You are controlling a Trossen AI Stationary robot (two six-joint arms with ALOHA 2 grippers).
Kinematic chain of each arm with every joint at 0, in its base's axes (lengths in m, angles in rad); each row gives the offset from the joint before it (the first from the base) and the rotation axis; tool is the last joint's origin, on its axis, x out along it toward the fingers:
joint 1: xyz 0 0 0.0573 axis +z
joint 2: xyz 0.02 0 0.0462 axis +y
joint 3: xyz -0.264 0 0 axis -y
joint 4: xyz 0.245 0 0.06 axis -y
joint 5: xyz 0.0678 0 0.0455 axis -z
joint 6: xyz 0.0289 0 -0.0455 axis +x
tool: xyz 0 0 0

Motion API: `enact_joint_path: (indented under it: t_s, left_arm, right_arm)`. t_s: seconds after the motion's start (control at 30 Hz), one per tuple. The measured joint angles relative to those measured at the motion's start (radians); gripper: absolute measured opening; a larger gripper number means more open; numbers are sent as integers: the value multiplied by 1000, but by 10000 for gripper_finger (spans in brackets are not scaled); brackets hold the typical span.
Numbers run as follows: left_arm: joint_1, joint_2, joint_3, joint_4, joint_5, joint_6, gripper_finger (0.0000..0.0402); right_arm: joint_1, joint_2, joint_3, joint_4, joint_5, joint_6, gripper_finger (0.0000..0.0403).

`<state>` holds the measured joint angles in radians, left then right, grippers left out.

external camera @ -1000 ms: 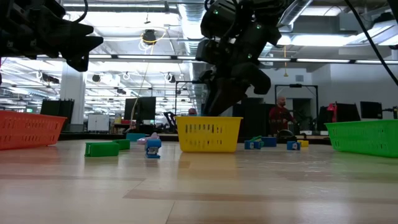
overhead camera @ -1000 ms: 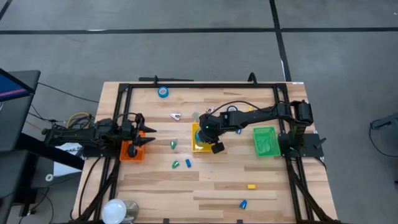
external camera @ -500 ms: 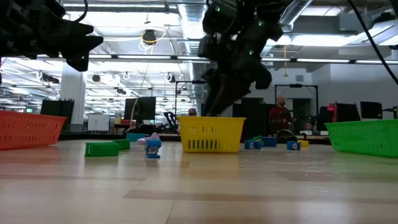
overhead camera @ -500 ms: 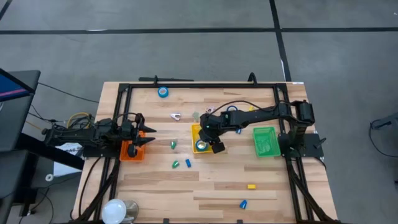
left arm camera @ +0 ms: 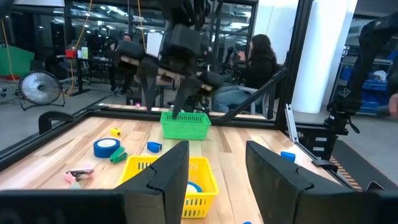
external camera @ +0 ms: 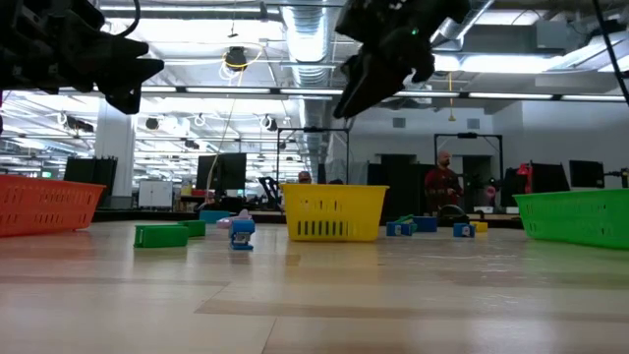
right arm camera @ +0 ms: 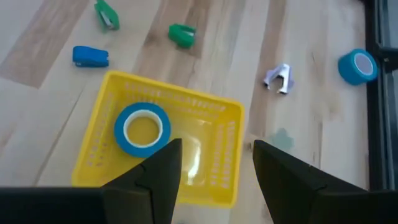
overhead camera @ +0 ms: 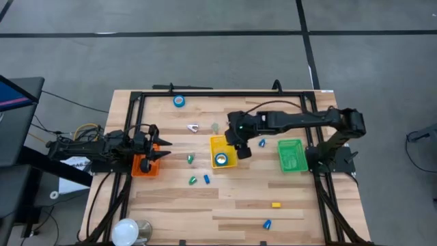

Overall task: Pick and place Stapler, Stapler remover, tape
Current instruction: Put the blue tape into the yellow basket

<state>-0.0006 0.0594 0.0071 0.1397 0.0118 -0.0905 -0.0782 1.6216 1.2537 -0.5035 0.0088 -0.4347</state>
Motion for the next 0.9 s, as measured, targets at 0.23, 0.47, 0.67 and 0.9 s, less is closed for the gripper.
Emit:
enact_joint_path:
  t_s: [0.23, 0.47, 0.67, 0.9]
  left_arm:
    - [0, 2, 0, 1, 0, 0, 150]
    - [0, 2, 0, 2, 0, 0, 150]
    - [0, 2, 0, 3, 0, 0, 150]
    - [0, 2, 0, 4, 0, 0, 150]
  right_arm:
    - [-29, -41, 0, -84, 0, 43, 190]
    - [-12, -27, -1, -196, 0, 43, 190]
    - [1, -41, -17, -218, 0, 43, 187]
    - [-30, -68, -75, -226, -1, 71, 188]
